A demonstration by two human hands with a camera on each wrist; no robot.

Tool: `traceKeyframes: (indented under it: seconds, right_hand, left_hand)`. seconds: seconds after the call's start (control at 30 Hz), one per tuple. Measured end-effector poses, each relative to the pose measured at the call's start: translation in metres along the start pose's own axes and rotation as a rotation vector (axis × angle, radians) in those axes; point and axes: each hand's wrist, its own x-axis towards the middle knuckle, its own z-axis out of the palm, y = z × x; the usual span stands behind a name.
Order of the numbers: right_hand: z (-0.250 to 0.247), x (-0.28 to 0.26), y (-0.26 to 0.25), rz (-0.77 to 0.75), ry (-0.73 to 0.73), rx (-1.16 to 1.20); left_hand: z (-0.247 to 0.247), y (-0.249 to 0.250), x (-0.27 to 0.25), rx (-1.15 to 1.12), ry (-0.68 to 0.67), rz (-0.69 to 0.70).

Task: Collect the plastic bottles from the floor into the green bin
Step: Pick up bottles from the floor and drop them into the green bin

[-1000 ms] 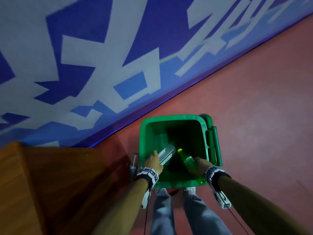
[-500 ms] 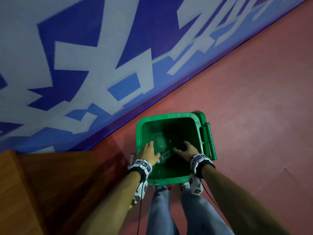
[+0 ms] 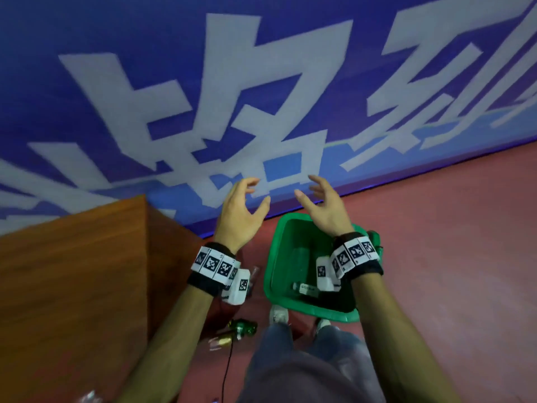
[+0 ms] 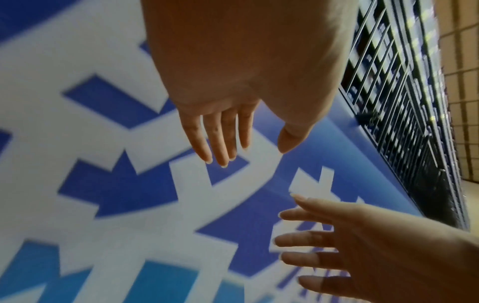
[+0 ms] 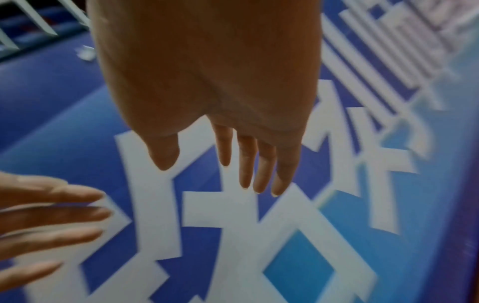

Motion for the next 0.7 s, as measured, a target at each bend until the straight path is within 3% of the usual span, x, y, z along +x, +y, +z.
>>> traceKeyframes:
  seconds: [0.13,0.37,0.53,0.7]
  right_hand:
    - [0.033,-0.015,-0.052,-0.202,-0.190,-0.016]
    - [0.138,-0.101,-0.075,-0.339,-0.578,-0.067]
    - [0.176,-0.158,-0.077,-0.544,-0.842,-0.300]
    - [0.195,-0.191,-0.067,-0.580,-0.935,-0.482]
  left_hand:
    - [-0.060,0.021,-0.066,0.042,0.279,0.000]
    - [-0.118,-0.008,-0.231,0.117,0.464,-0.353]
    - [-0.150,-0.033,-0.333,0.221,0.433,-0.553]
    - [-0.169,-0.076,-0.390,0.334,0.270,-0.627]
